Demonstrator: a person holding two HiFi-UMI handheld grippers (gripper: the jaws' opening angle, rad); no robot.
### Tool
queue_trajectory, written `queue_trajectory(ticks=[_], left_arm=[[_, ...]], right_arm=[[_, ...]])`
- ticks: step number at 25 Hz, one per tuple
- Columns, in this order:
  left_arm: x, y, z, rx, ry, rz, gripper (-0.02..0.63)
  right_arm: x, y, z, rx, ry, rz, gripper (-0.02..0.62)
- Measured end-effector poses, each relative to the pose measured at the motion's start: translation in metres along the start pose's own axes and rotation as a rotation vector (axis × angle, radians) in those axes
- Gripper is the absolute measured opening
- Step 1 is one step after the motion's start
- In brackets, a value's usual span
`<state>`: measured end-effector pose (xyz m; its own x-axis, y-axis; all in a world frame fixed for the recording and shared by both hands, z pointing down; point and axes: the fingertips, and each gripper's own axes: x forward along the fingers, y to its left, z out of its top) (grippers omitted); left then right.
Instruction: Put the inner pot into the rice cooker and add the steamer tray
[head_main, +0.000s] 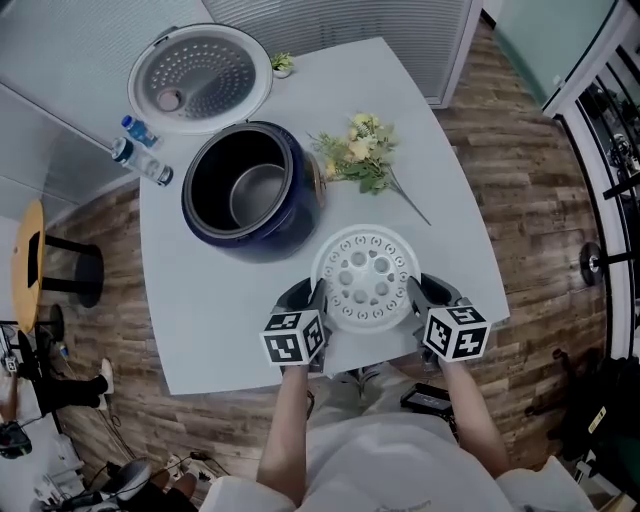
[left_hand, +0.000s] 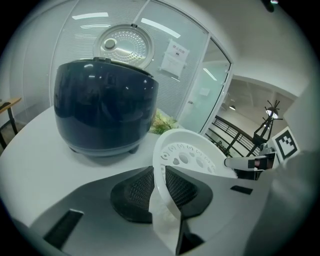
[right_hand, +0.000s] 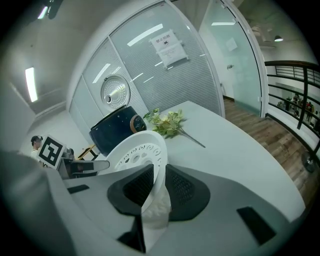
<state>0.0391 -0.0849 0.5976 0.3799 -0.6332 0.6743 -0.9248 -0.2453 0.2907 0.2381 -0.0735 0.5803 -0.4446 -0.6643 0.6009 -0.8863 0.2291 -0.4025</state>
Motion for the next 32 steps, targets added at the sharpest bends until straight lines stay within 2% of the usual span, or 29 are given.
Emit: queue_trajectory(ticks=[19, 32], left_arm=[[-0.042, -0.022, 0.069, 0.036, -0.125, -0.083, 0.071], [-0.069, -0.04, 0.117, 0.059, -0.249, -0.095, 0.069]], right_arm=[[-0.028, 0.019, 0.053, 0.061, -0.139, 0.021, 0.078], [-0.049, 0.03, 0.104, 0.027, -0.26, 0.048, 0.071]])
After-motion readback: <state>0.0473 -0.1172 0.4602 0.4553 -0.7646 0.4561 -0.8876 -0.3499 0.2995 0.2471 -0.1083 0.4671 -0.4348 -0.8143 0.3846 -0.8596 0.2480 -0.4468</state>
